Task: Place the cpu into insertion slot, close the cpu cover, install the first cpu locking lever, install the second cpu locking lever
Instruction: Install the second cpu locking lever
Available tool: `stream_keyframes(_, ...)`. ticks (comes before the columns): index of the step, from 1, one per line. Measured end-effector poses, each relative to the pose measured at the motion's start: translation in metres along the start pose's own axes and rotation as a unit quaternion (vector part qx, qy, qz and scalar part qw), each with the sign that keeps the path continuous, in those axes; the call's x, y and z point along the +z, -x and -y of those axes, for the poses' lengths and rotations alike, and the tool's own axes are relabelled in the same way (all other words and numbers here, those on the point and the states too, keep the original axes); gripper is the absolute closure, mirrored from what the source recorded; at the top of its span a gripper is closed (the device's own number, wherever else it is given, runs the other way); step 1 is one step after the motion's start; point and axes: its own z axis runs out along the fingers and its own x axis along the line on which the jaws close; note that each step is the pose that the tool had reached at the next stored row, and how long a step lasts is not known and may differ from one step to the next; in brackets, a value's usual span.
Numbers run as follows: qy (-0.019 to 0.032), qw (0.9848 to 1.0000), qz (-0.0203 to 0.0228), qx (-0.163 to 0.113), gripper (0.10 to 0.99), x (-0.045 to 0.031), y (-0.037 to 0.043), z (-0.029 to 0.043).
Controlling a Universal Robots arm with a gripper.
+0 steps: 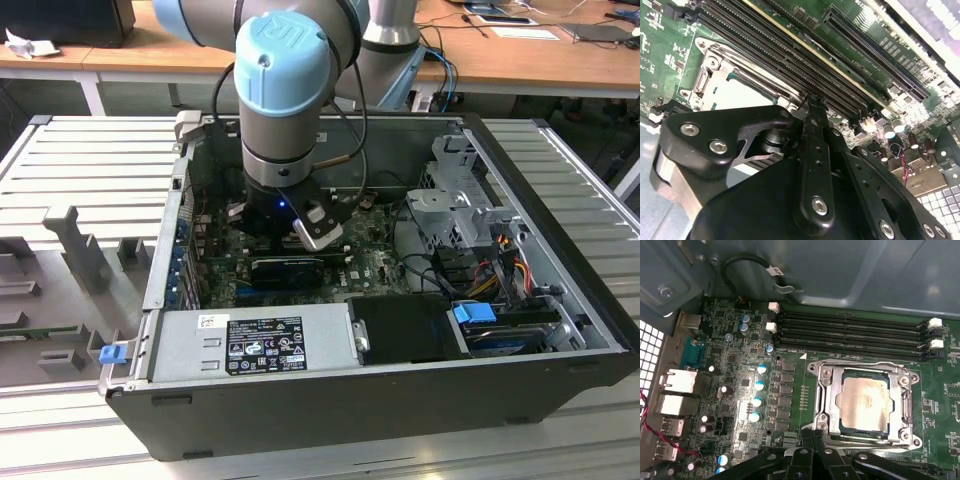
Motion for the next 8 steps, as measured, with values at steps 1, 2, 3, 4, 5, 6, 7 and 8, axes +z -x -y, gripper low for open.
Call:
stream_keyframes(1, 0.0008, 1.0000, 0.0001, 0.000, 0.980, 0.0002, -0.0006, 0.0000)
stream_keyframes(2, 0.0019, 1.0000, 0.0002, 0.000, 0.980, 0.0004, -0.0007, 0.0000)
stream_keyframes(3, 0.0026, 1.0000, 0.0003, 0.000, 0.980, 0.0005, -0.0007, 0.0000)
stream_keyframes(4, 0.0031, 1.0000, 0.0004, 0.000, 0.980, 0.0006, -0.0007, -0.0001)
stream_keyframes(5, 0.0037, 1.0000, 0.0004, 0.000, 0.980, 0.0008, -0.0007, -0.0002)
stream_keyframes(6, 0.0045, 1.0000, 0.0005, 0.000, 0.980, 0.0009, -0.0007, -0.0003)
stream_keyframes(7, 0.0053, 1.0000, 0.0006, 0.000, 0.980, 0.0011, -0.0007, -0.0004)
stream_keyframes(8, 0.0064, 1.0000, 0.0007, 0.000, 0.980, 0.0013, -0.0008, -0.0004)
